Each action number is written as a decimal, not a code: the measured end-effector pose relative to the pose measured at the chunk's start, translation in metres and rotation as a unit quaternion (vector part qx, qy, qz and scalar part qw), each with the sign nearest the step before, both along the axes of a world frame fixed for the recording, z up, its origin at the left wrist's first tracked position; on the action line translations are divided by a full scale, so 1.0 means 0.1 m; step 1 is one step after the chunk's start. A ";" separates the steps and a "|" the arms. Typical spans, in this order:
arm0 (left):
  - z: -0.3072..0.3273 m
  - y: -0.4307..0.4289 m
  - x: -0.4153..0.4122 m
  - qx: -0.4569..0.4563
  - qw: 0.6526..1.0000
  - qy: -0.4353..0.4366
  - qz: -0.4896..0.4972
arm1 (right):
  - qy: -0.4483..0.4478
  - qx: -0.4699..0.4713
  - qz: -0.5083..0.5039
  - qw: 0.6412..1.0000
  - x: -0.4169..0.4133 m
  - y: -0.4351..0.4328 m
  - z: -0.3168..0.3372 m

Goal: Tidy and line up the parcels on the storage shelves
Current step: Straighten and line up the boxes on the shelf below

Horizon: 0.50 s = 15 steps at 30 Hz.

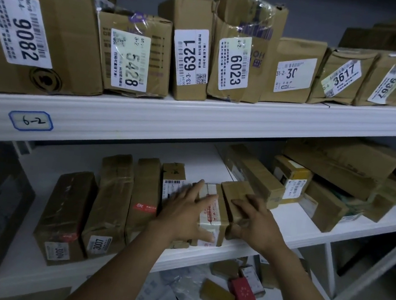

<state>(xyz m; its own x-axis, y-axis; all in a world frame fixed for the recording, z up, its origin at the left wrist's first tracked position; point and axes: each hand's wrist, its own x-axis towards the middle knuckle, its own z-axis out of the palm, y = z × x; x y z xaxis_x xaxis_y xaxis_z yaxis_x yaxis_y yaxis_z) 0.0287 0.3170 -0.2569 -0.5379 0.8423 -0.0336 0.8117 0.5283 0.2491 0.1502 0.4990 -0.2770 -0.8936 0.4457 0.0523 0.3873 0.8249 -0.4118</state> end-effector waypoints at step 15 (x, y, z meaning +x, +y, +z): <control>-0.08 0.09 0.31 -0.025 0.995 0.068 0.071 | 0.008 0.043 0.088 0.995 0.10 -0.06 -0.08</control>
<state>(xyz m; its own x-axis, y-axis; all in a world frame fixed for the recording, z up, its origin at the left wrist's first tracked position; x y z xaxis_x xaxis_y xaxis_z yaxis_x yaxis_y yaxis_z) 0.0600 0.3264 -0.2651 -0.6544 0.7561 0.0076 0.7518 0.6495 0.1136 0.1598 0.4929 -0.2848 -0.9560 0.2761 0.0993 0.2279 0.9118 -0.3416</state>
